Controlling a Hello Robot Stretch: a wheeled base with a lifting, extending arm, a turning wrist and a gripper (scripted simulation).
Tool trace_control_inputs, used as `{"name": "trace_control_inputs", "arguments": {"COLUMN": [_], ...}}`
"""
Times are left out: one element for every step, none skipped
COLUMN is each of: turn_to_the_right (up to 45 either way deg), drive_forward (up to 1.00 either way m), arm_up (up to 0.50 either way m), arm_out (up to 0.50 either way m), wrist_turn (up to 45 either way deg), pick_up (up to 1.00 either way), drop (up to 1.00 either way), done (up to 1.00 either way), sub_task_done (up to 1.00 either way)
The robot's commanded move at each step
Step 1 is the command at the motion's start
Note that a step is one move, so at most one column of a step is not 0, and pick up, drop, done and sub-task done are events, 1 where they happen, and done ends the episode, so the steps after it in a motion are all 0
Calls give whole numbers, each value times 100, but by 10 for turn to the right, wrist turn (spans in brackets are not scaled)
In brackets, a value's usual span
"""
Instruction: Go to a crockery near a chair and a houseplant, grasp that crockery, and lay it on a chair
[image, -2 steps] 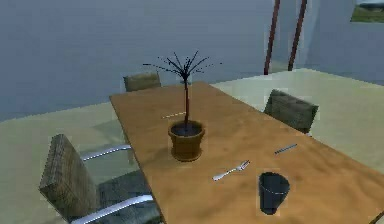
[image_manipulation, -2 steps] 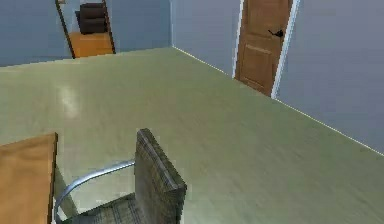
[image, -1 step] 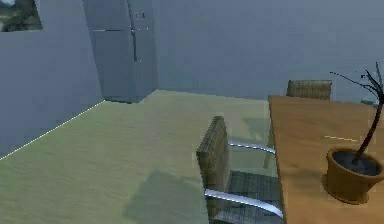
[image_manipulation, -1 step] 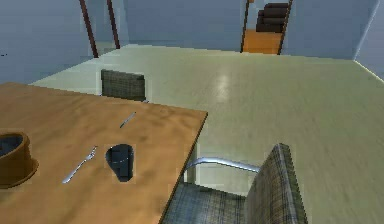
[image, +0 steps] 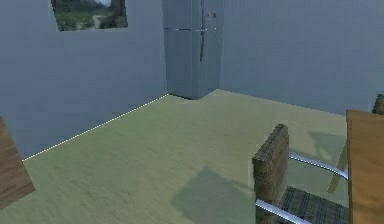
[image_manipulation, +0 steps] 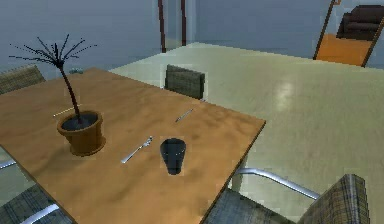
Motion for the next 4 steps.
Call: {"name": "trace_control_inputs", "arguments": {"turn_to_the_right": [0,0,0,0], "drive_forward": [0,0,0,0], "arm_up": [50,38,0,0], "arm_out": [0,0,28,0], "wrist_turn": [0,0,0,450], "pick_up": [0,0,0,0], "drop": [0,0,0,0], "done": [0,0,0,0], "sub_task_done": [0,0,0,0]}}
